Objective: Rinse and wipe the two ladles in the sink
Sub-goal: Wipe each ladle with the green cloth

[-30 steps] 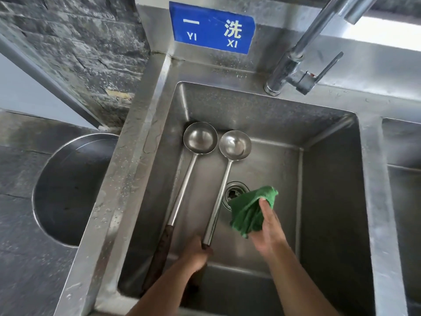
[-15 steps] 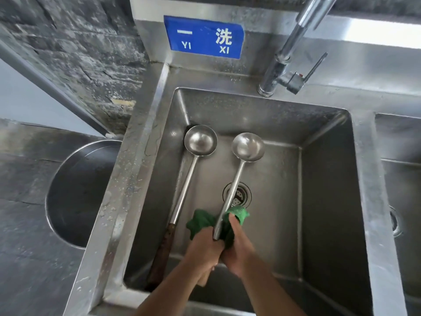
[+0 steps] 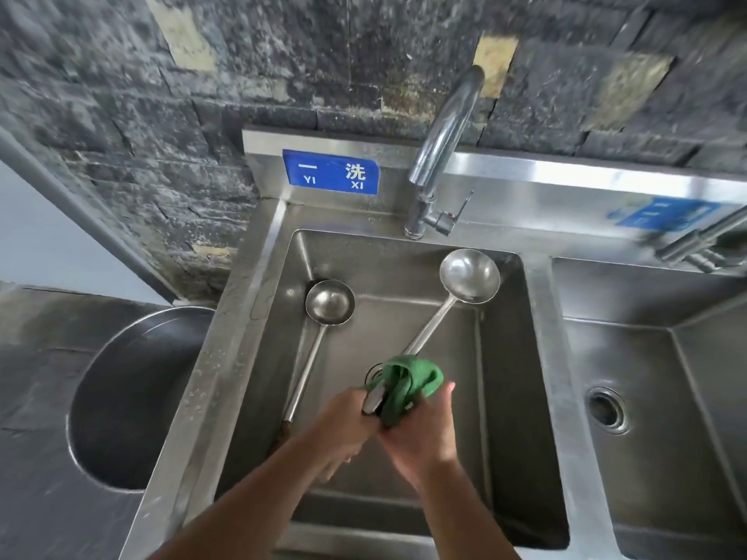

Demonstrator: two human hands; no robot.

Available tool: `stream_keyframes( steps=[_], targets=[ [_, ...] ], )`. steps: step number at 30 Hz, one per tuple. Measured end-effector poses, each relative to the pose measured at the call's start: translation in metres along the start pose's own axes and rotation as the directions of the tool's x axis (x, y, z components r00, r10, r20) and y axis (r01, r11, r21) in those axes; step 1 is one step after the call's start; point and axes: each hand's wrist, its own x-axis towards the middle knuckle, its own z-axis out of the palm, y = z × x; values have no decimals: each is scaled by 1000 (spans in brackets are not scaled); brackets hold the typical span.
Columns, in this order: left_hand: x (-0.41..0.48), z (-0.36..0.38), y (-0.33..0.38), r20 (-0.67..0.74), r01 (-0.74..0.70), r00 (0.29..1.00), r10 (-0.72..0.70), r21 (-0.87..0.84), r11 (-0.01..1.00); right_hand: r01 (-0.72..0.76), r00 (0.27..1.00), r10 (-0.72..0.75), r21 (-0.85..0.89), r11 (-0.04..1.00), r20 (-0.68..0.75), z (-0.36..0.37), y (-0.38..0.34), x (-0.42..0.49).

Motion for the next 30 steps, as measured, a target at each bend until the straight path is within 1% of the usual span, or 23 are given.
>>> stream_keyframes(
  steps=[1,2,3,4,5,7,9,12,14,16,19,22,24,26,28,30],
  targets=[
    [-5,1,3,-1,0,1000,0,9,1000,-32,999,30,78,996,20,-3,-4,1],
    [-10,2,6,0,-5,1000,5,8,1000,85,991,-89,-49,995,-98,-3,-1,-3],
    [-17,3,10,9,-15,1000,15,0,1000,159,973,-184,-177,971,-137,-5,2,-7],
    [-23,4,14,17,-46,999,46,-7,999,166,970,-192,-169,972,-150,3,2,-12],
    [-28,4,16,23,-78,997,78,0,997,188,955,-228,-207,960,-189,7,2,-13],
    [-36,4,22,18,-114,993,113,63,991,209,949,-253,-223,952,-189,19,1,-18],
    [-40,5,25,-17,-146,989,149,133,980,265,916,-321,-239,934,-241,28,1,-19],
    [-41,3,24,-42,-226,970,238,182,957,254,904,-342,-318,913,-258,37,6,-20],
    [-43,0,23,-39,-241,965,261,270,932,245,899,-346,-346,906,-270,42,10,-20],
    [-44,-3,21,-52,-215,968,245,330,919,256,895,-352,-333,907,-272,46,12,-16],
    [-42,-1,17,-62,-162,978,199,374,913,262,844,-392,-357,897,-365,49,12,-8],
    [-47,1,21,-70,-135,981,181,418,898,249,826,-384,-344,905,-413,45,14,0],
    [-51,3,20,-102,-95,982,160,463,881,218,847,-336,-308,926,-411,45,17,4],
    [-54,6,21,-164,-16,980,115,508,861,187,873,-278,-251,950,-401,44,19,8],
    [-55,6,21,-230,52,969,85,530,847,166,905,-224,-184,969,-361,45,23,11],
    [-58,7,25,-279,99,958,74,558,824,159,941,-184,-109,981,-284,44,23,15]
  ],
)
